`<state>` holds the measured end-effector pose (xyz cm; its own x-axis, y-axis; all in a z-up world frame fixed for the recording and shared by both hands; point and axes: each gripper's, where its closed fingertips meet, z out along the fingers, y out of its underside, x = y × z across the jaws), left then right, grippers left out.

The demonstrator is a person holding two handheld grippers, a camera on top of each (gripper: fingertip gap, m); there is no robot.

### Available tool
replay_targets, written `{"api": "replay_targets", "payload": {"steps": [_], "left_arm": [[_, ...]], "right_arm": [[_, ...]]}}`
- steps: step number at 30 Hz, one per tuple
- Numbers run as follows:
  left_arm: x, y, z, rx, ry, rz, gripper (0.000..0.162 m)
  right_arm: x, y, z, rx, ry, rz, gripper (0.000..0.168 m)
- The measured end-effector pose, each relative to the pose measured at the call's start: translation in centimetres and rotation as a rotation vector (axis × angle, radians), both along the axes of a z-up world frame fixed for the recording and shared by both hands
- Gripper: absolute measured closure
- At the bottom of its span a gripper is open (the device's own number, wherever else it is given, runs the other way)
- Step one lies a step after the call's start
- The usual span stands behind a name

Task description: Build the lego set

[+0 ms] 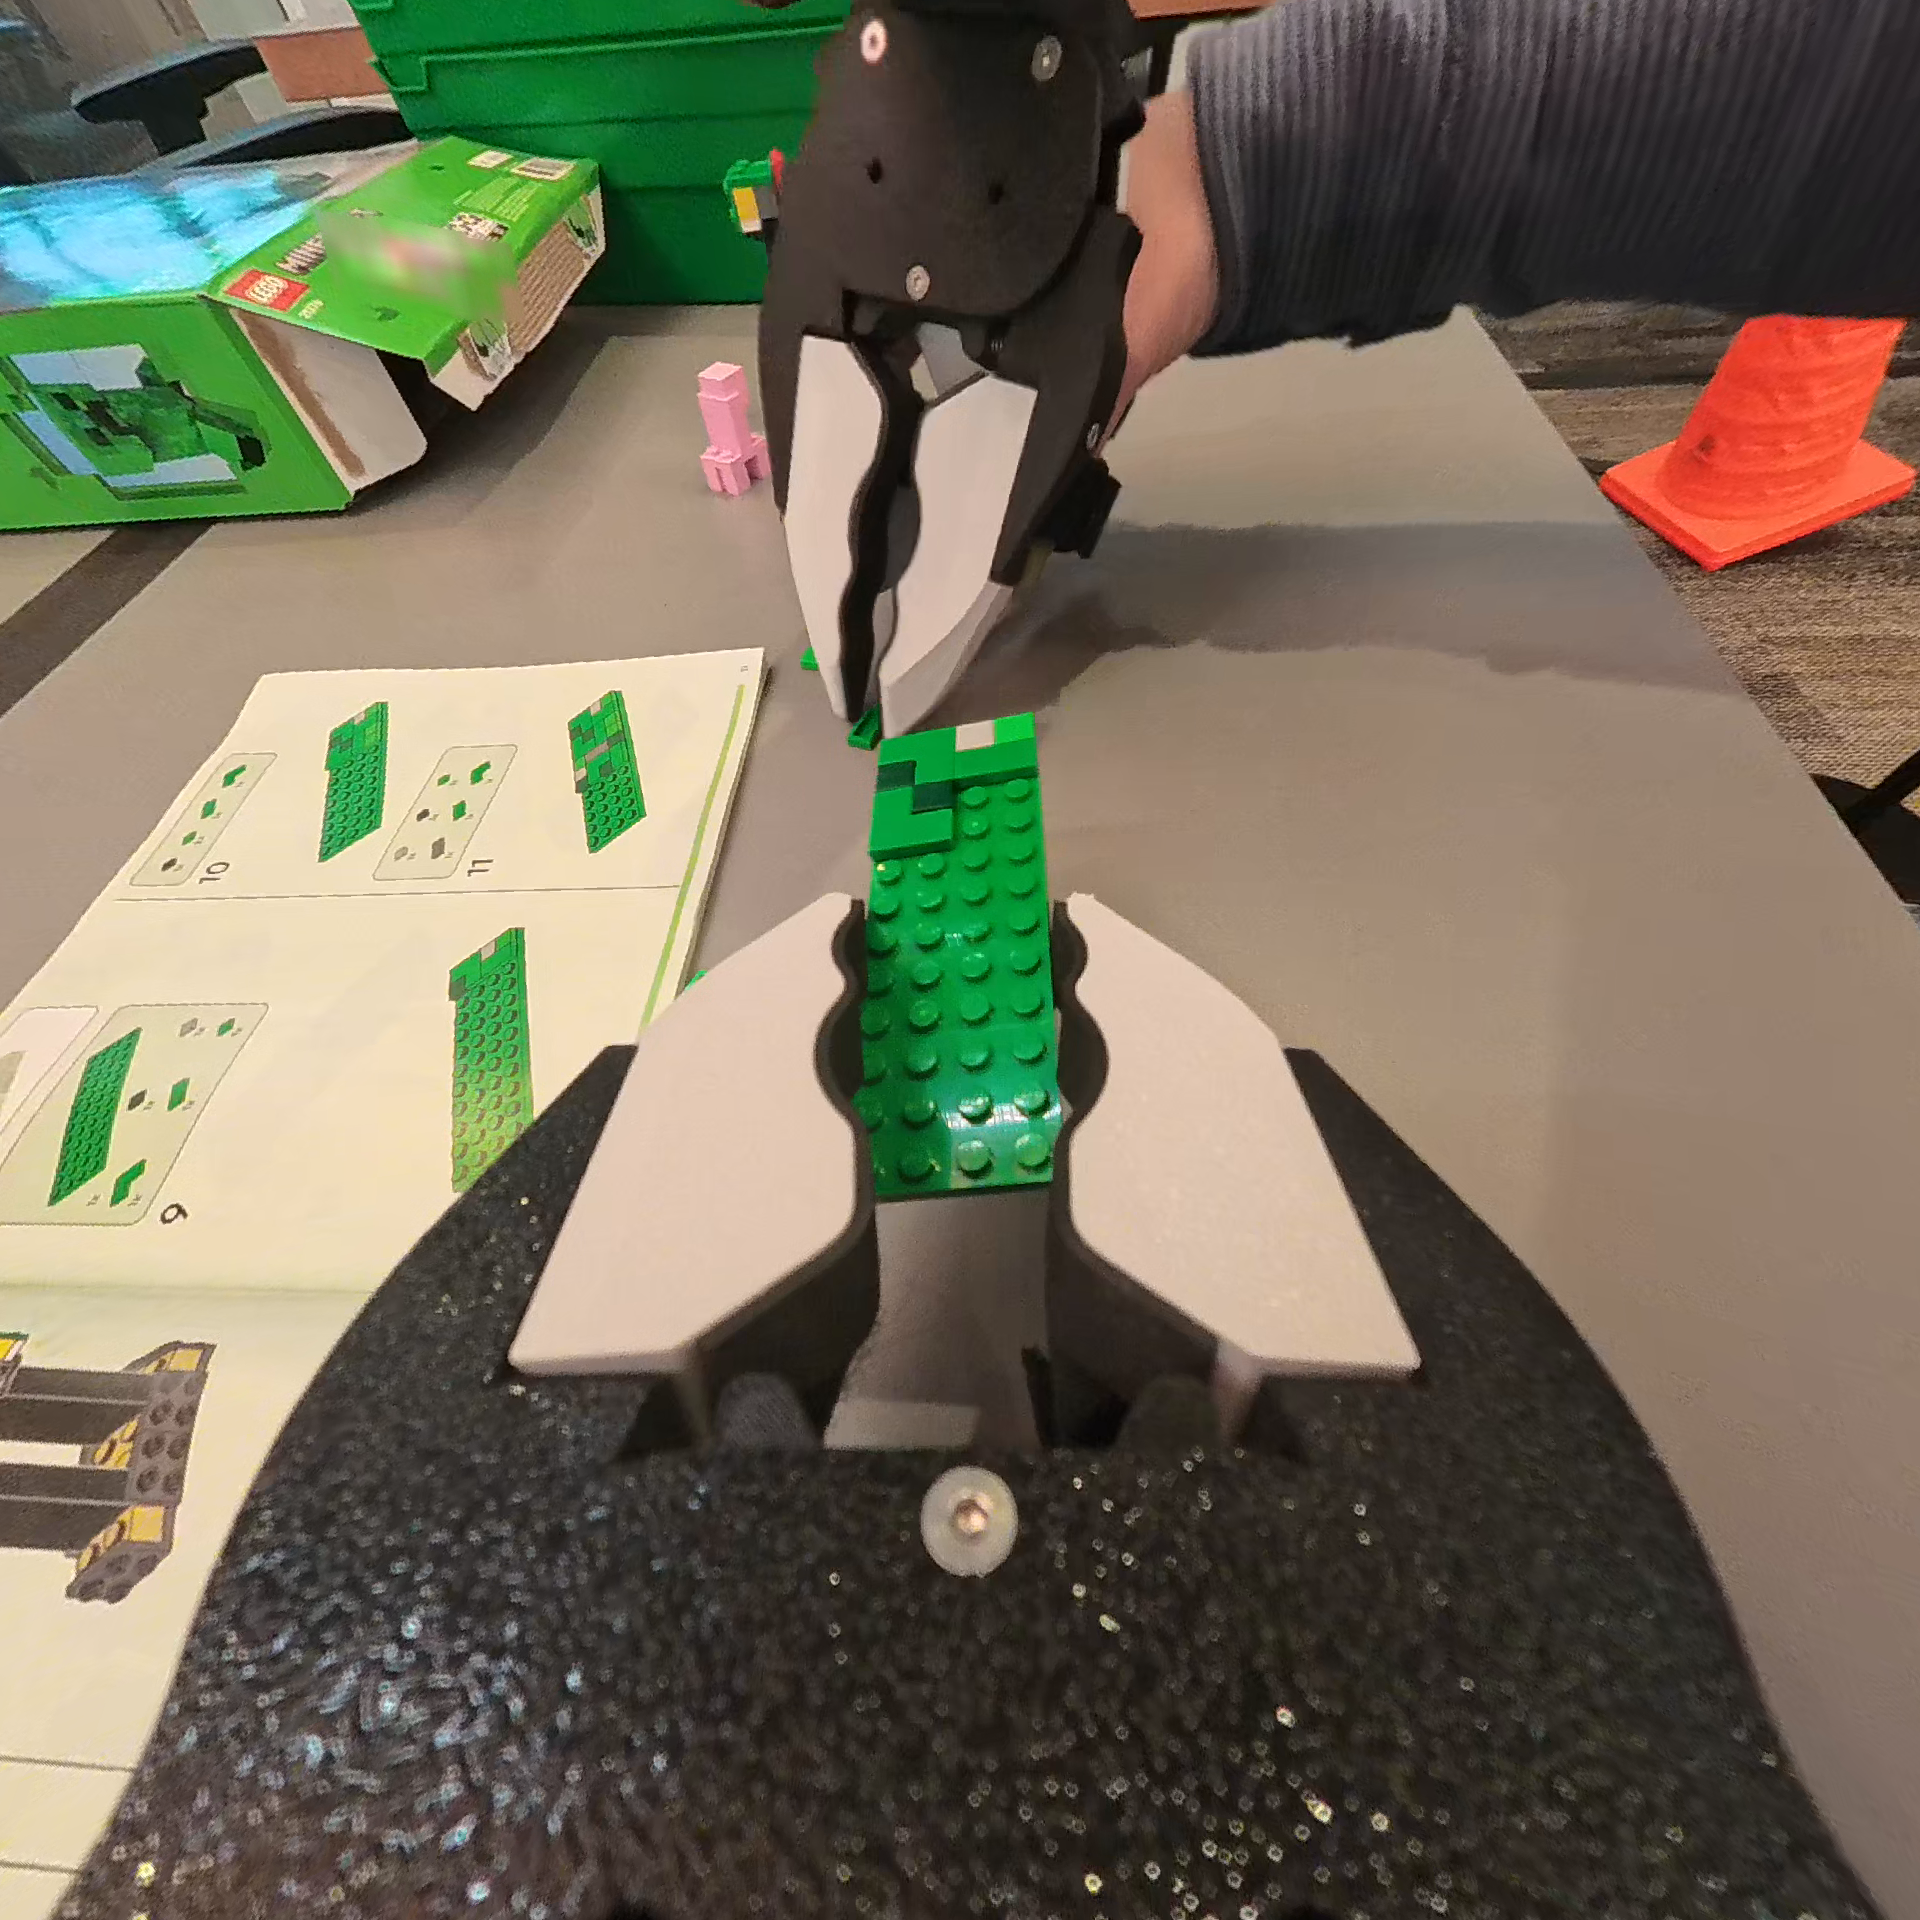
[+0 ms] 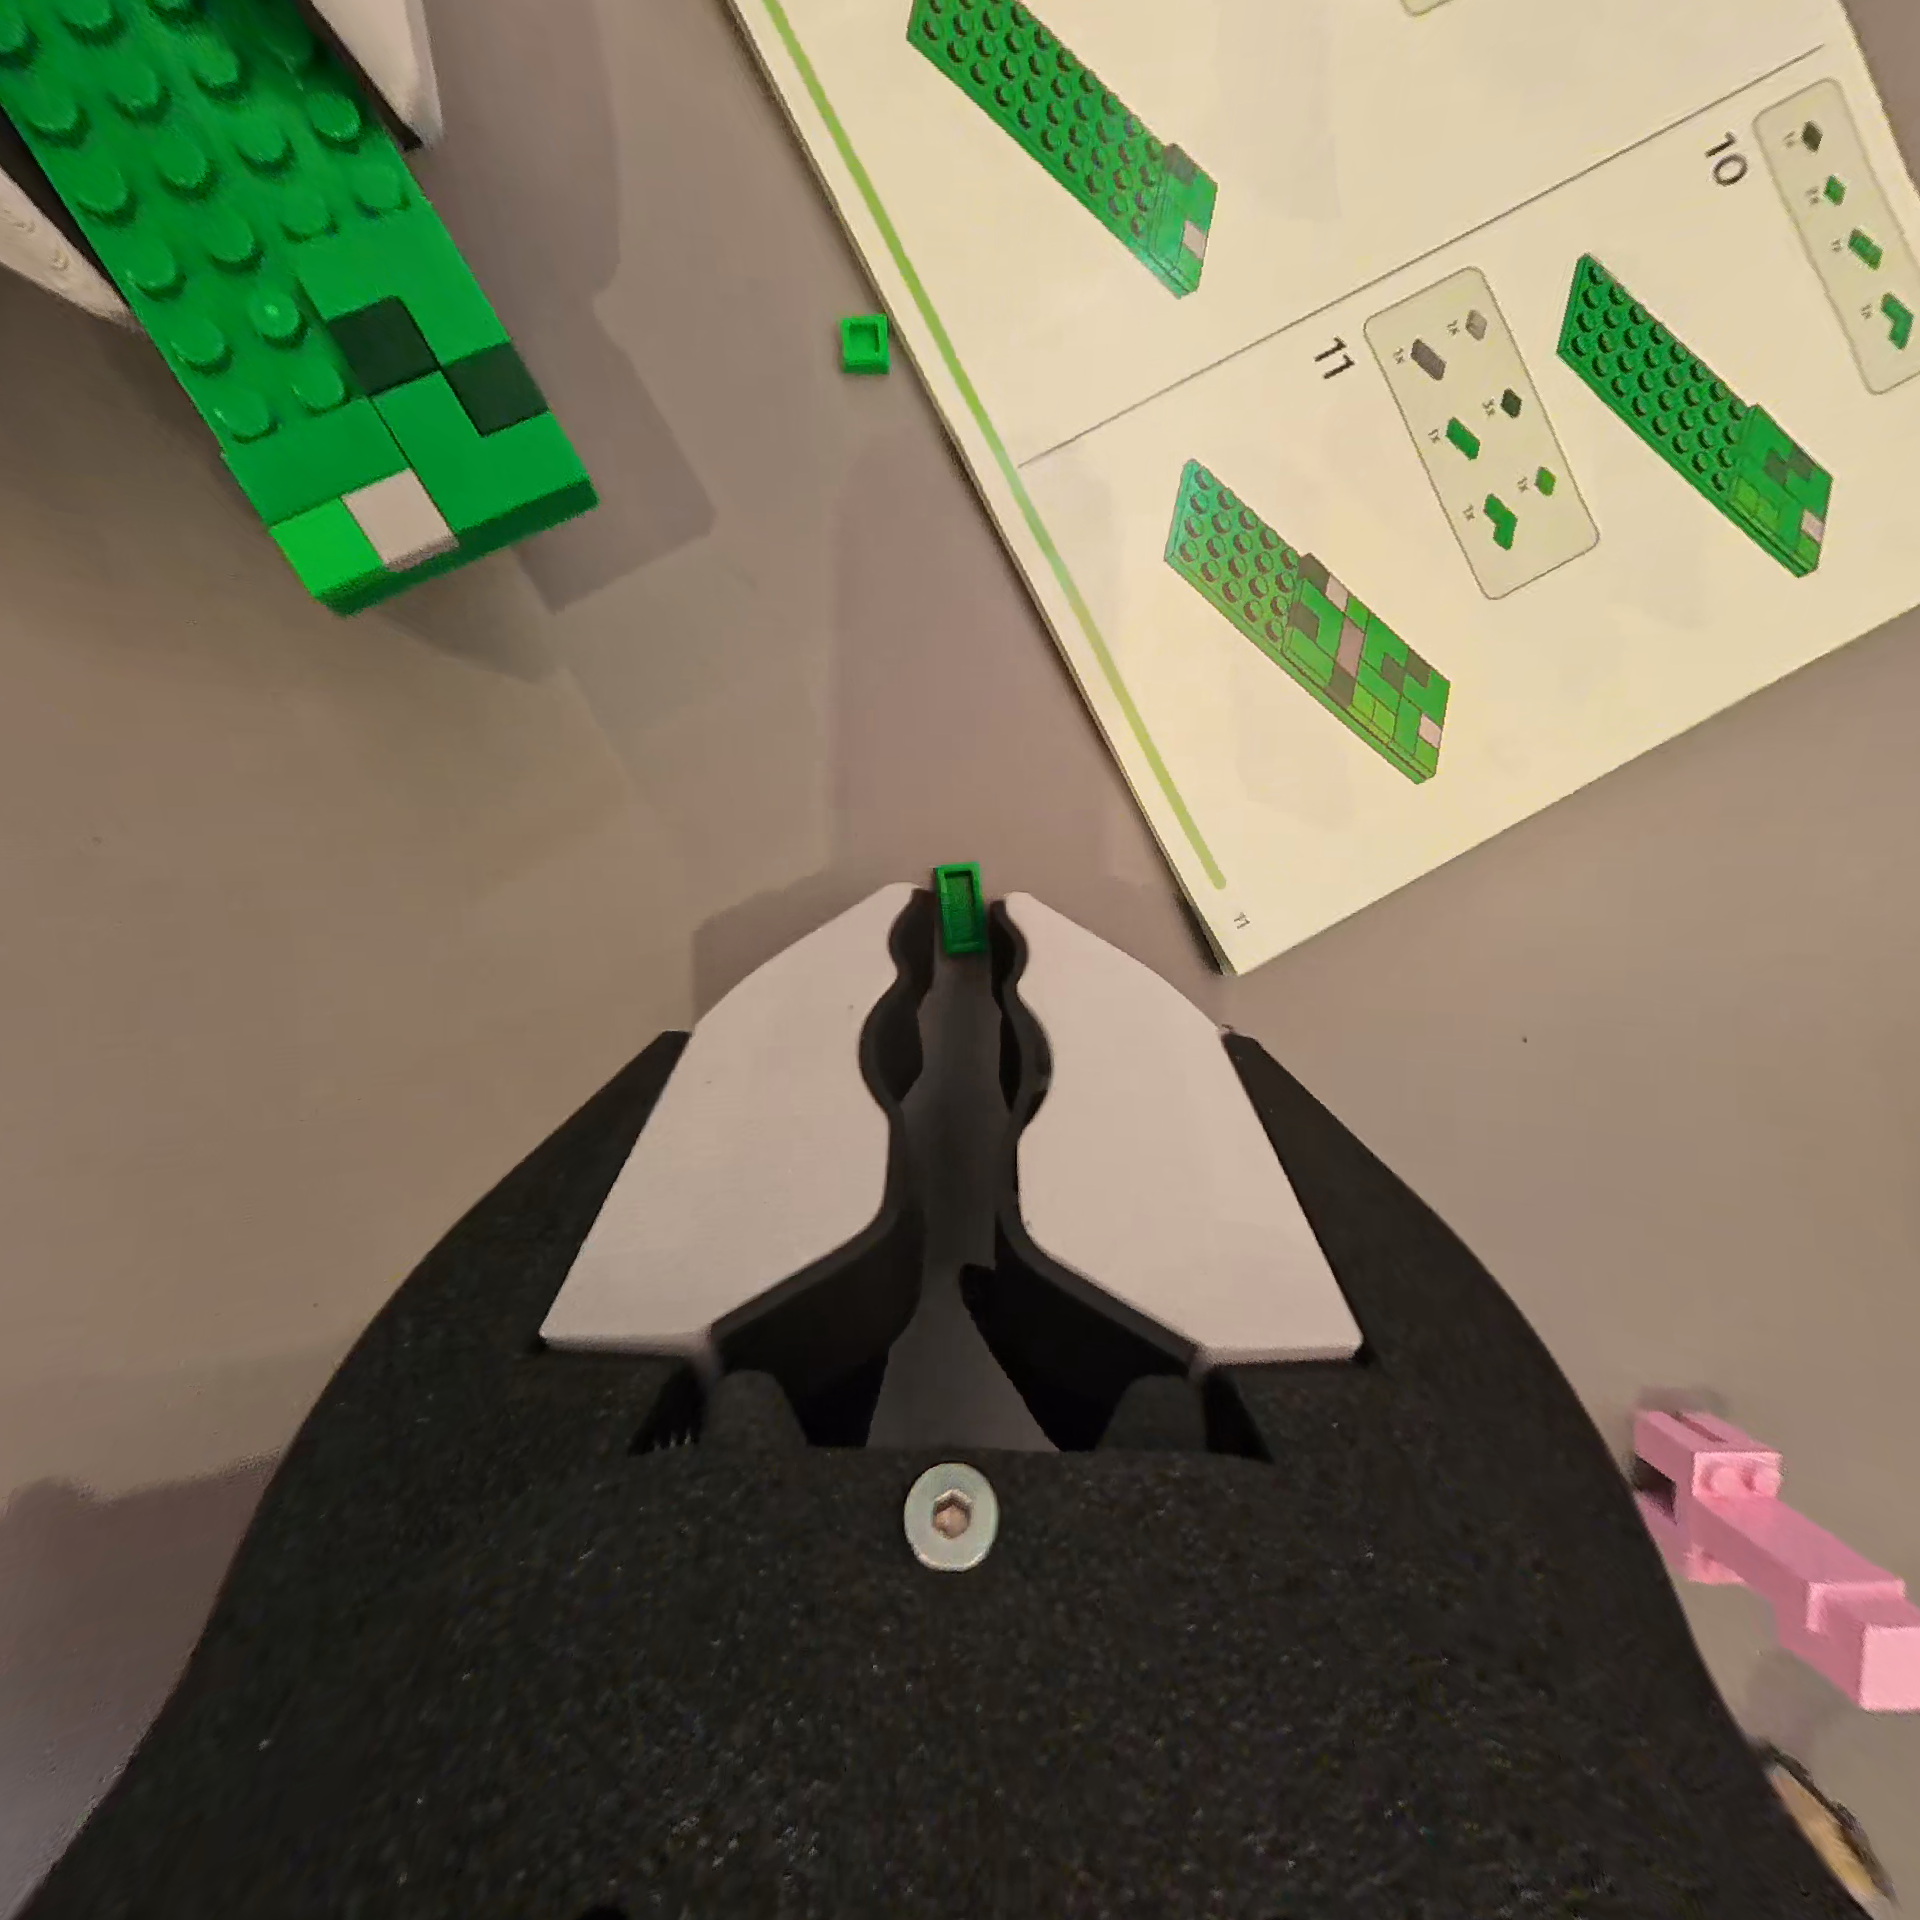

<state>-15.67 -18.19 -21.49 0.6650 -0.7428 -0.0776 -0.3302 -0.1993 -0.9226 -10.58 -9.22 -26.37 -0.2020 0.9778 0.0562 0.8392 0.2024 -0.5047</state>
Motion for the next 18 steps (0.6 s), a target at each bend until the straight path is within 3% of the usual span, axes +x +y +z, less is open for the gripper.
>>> {"api": "replay_targets", "payload": {"steps": [6,13,18], "left_arm": [[0.0,0.0,0.0,-0.001,-0.003,-0.001,0.129],[0.0,0.0,0.0,0.000,-0.004,-0.003,0.129],[0.1,-0.1,0.0,0.002,-0.002,-0.007,0.129]], "right_arm": [[1.2,0.4,0.2,0.010,-0.216,0.001,0.161],[7.9,0.5,1.0,-0.057,-0.929,-0.187,0.161],[9.9,0.4,1.1,-0.080,-1.205,-0.240,0.161]]}}
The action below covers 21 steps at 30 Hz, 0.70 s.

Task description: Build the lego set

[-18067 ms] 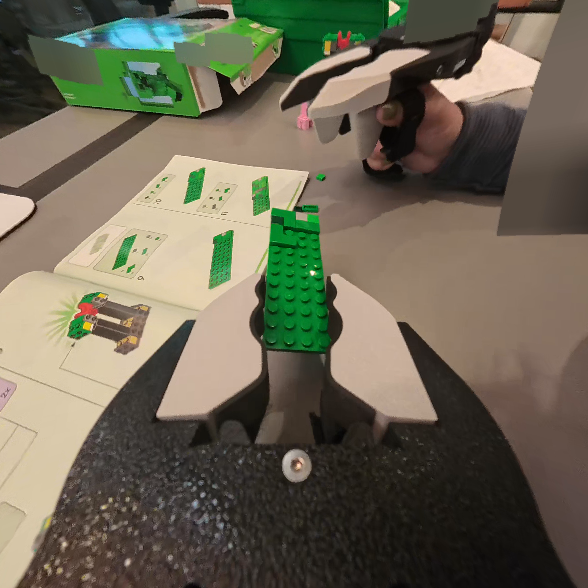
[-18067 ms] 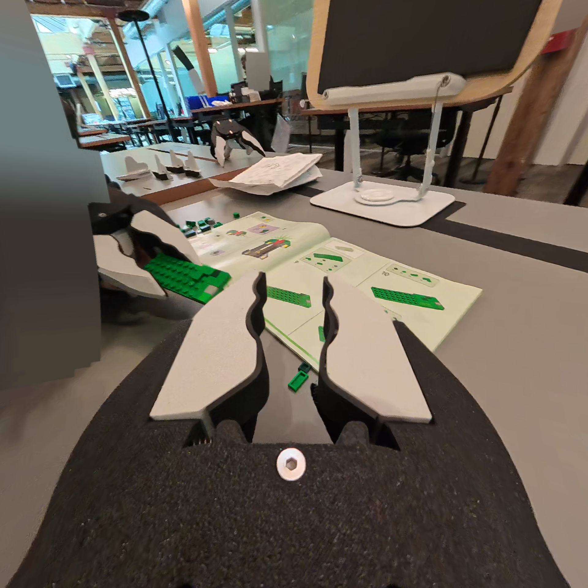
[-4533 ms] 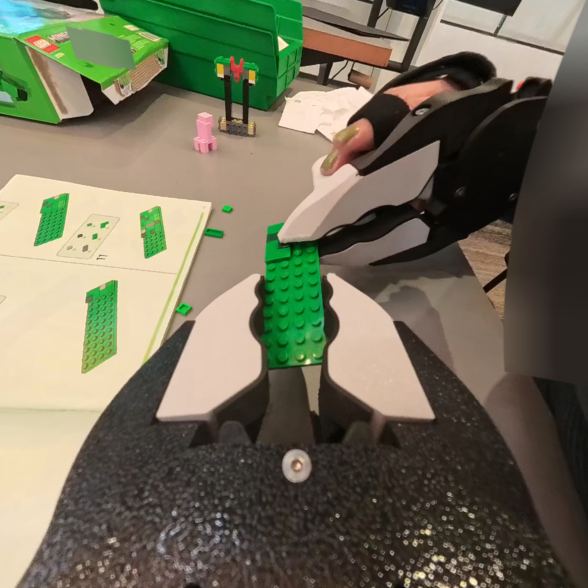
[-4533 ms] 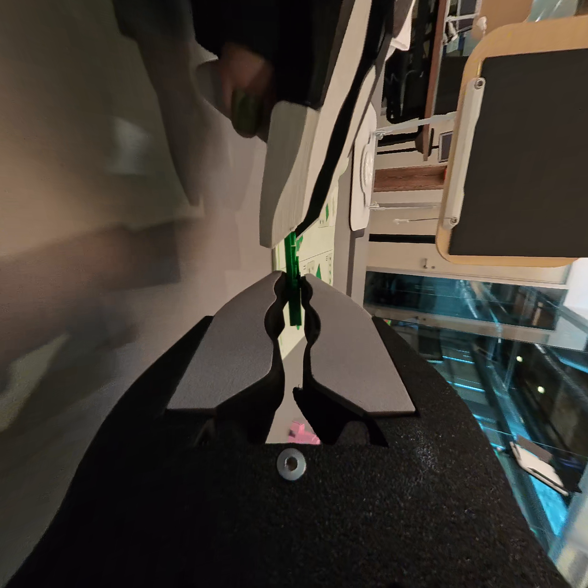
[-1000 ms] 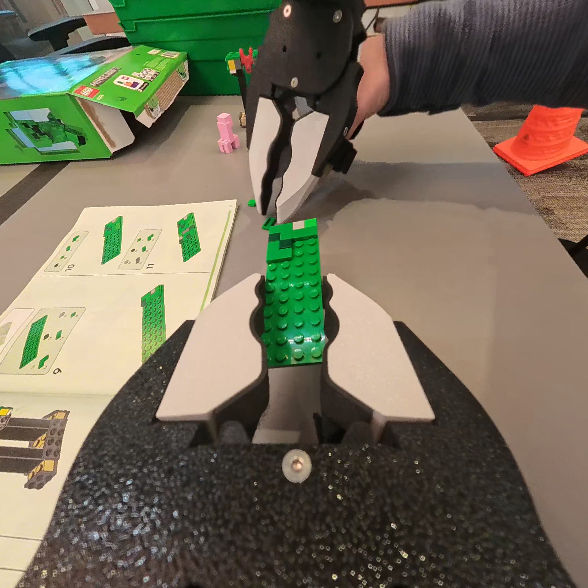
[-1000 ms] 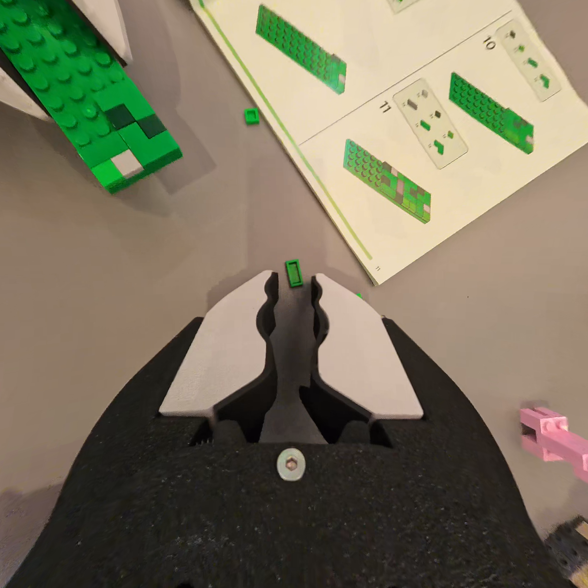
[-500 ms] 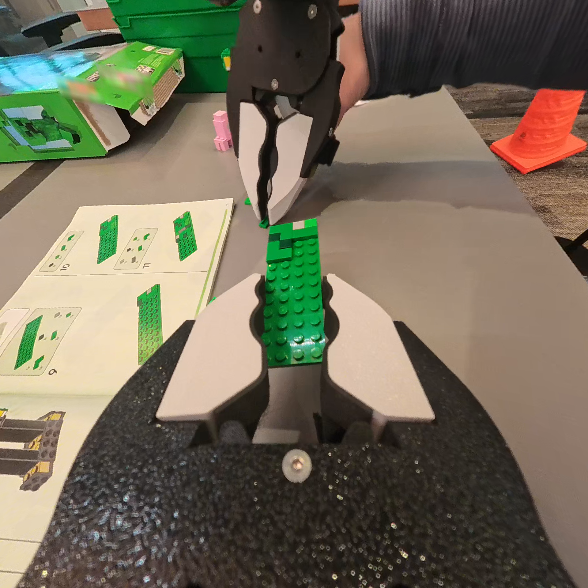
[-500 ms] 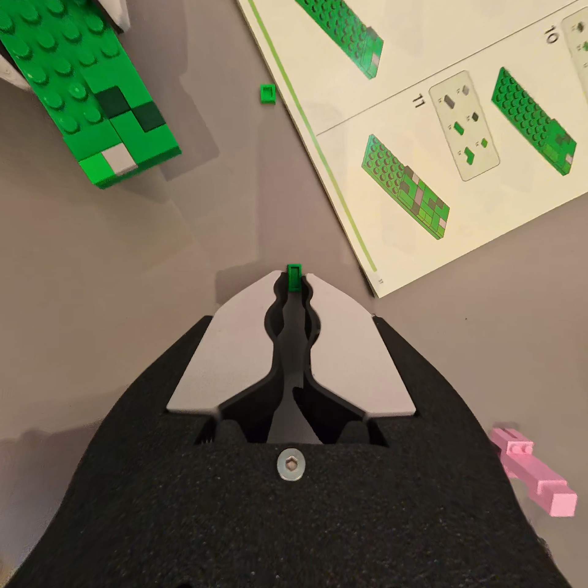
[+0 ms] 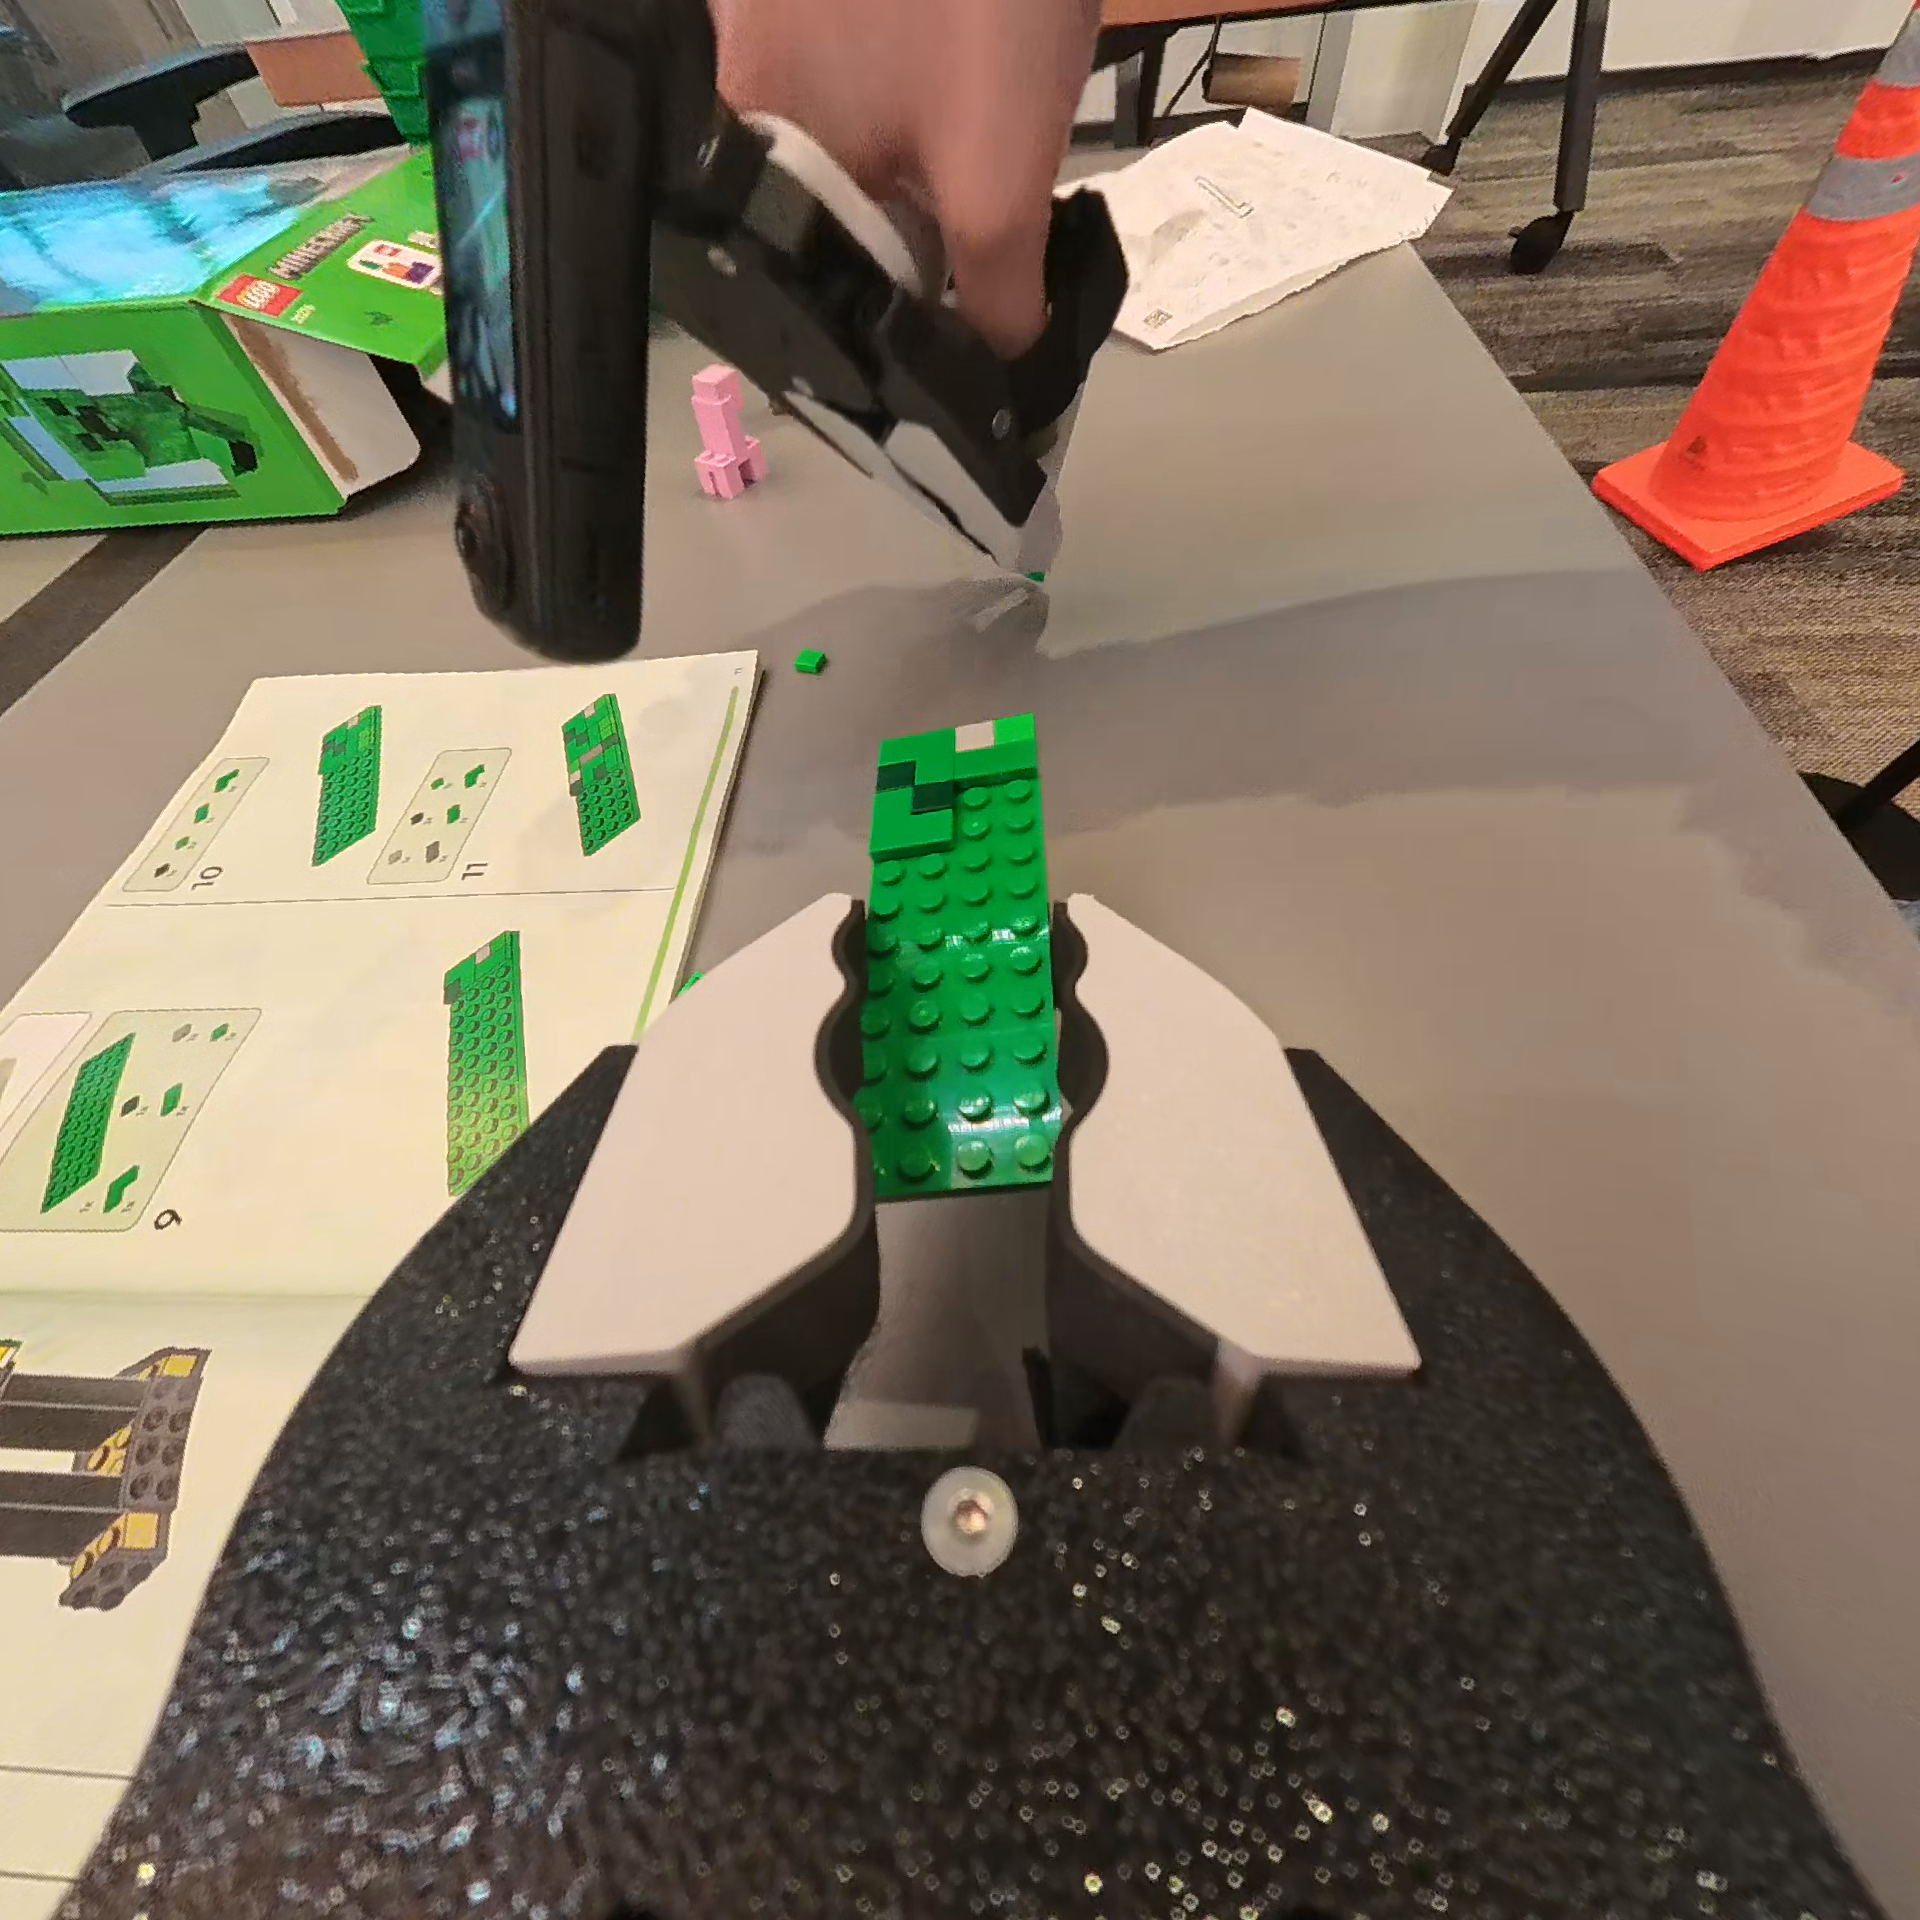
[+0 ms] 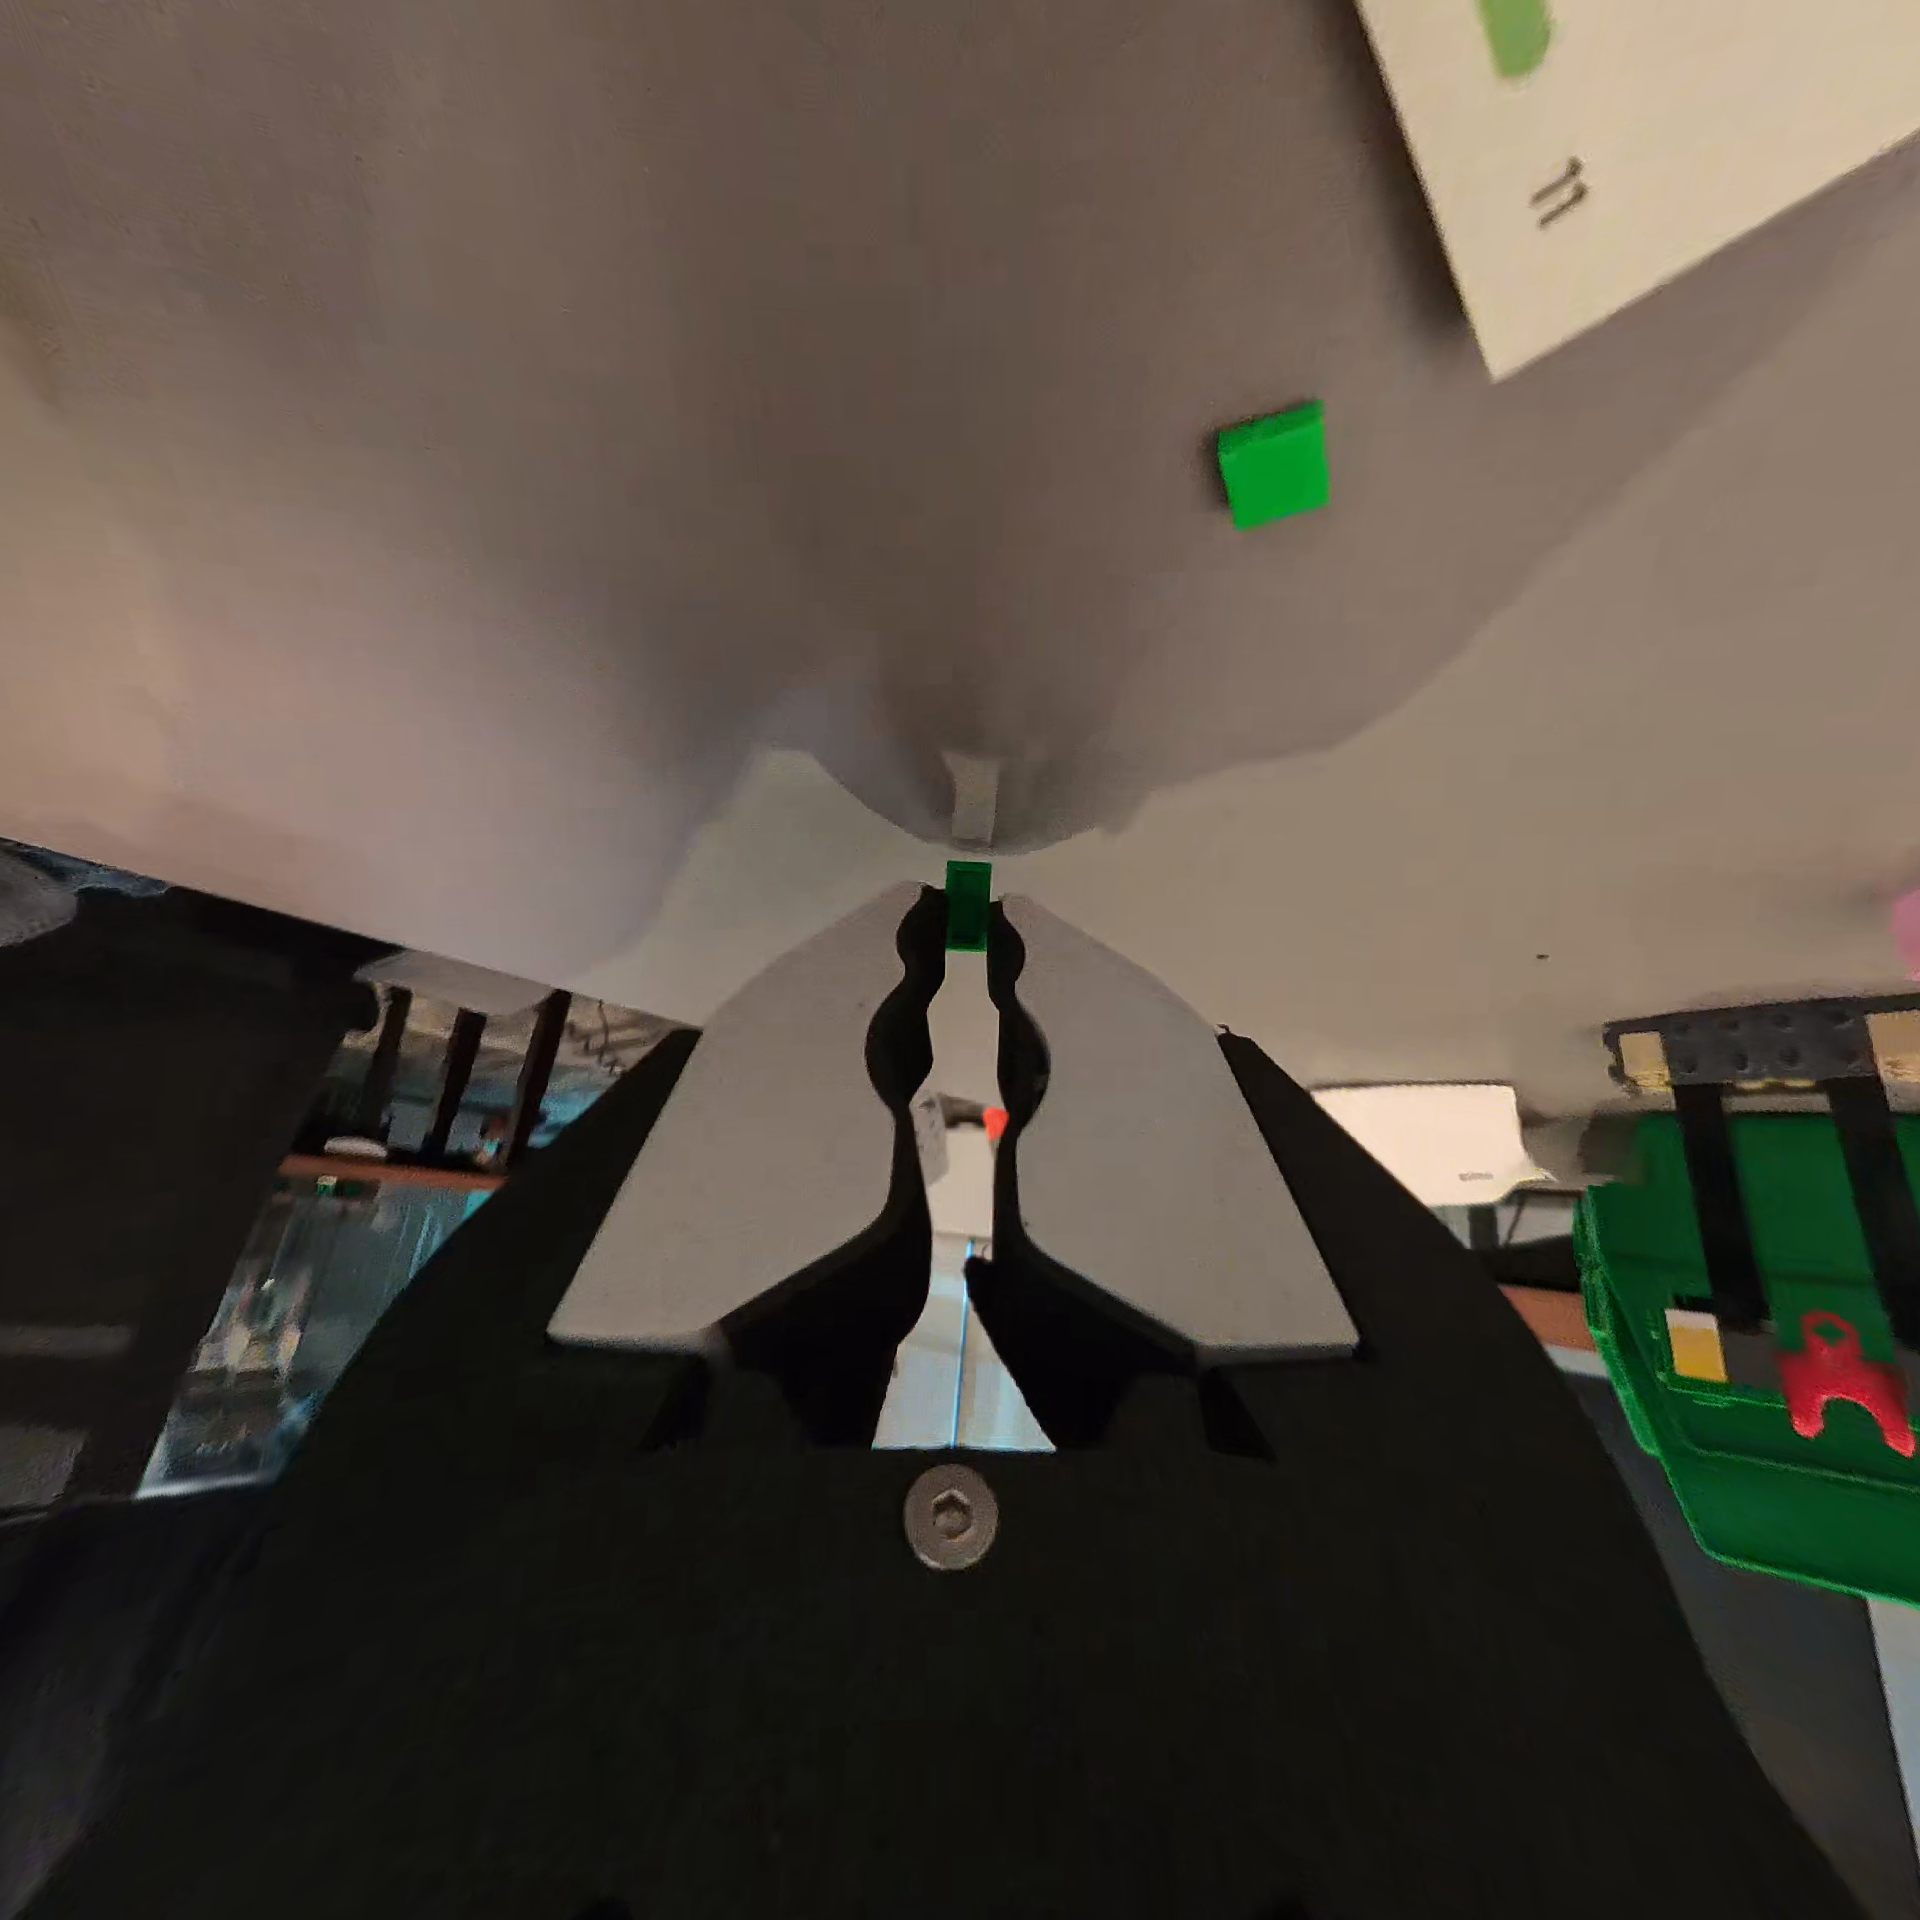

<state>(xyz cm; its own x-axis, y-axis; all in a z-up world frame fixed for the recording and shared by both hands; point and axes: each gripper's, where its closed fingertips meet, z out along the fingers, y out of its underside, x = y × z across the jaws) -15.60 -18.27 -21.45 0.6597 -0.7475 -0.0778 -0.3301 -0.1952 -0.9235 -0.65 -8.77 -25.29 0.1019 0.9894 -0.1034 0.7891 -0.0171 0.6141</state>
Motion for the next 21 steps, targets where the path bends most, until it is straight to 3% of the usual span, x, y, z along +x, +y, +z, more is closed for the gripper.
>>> {"api": "replay_targets", "payload": {"steps": [10,21], "left_arm": [[0.1,-0.1,0.0,-0.002,0.001,-0.008,0.129],[0.1,-0.1,-0.1,-0.003,0.003,-0.012,0.128]], "right_arm": [[-0.3,0.1,-0.2,-0.002,-0.130,0.042,0.161],[-2.2,0.5,-0.3,0.022,-0.046,0.062,0.154]]}}
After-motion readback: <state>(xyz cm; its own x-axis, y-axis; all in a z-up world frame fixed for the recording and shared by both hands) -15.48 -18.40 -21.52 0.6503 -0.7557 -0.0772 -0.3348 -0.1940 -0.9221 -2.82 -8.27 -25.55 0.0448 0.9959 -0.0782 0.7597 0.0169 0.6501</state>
